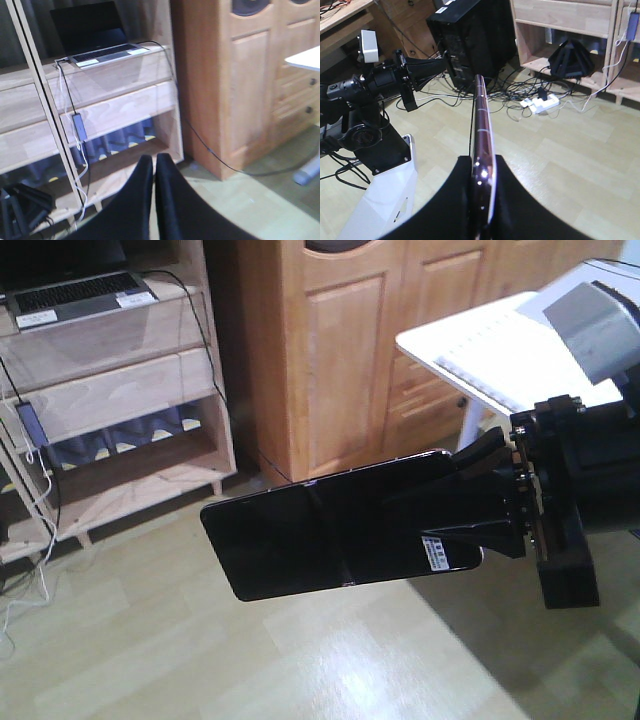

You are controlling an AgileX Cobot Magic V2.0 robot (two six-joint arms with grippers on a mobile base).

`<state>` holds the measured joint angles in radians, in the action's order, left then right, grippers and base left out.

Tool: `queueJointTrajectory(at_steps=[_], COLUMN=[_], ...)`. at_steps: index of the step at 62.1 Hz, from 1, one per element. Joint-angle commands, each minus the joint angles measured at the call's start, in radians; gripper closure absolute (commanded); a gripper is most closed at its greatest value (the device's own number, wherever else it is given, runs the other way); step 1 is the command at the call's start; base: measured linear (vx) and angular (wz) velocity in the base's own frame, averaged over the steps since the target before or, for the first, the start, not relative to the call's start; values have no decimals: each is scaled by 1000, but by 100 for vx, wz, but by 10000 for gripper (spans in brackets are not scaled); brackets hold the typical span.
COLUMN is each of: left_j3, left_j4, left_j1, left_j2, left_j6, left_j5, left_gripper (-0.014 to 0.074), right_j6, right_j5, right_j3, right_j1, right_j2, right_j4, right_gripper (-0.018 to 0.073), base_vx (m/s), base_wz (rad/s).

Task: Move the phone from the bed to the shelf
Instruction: 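Drive the base away from the bed toward the wooden shelf, holding the phone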

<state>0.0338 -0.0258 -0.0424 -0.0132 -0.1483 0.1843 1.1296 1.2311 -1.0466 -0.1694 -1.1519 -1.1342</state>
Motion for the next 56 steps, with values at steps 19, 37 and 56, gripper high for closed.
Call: queueJointTrajectory(at_steps=[19, 37, 56], left_j3=[-21, -21, -21], left_j4=[-9, -9, -9], left_j1=[4, 4, 4], left_j2=[-13, -13, -13], left_j6=[6, 6, 6], left_j5=[-72, -72, -72], left_gripper=[595, 595, 595], right_j6=[0, 0, 0], right_j5=[54, 53, 53], right_j3=[-25, -25, -25], right_j1=[0, 0, 0], right_j2=[20, 20, 20], right_j4=[-96, -96, -96], right_gripper=[561, 561, 561], base_vx=[52, 50, 45], base_wz=[24, 25, 25])
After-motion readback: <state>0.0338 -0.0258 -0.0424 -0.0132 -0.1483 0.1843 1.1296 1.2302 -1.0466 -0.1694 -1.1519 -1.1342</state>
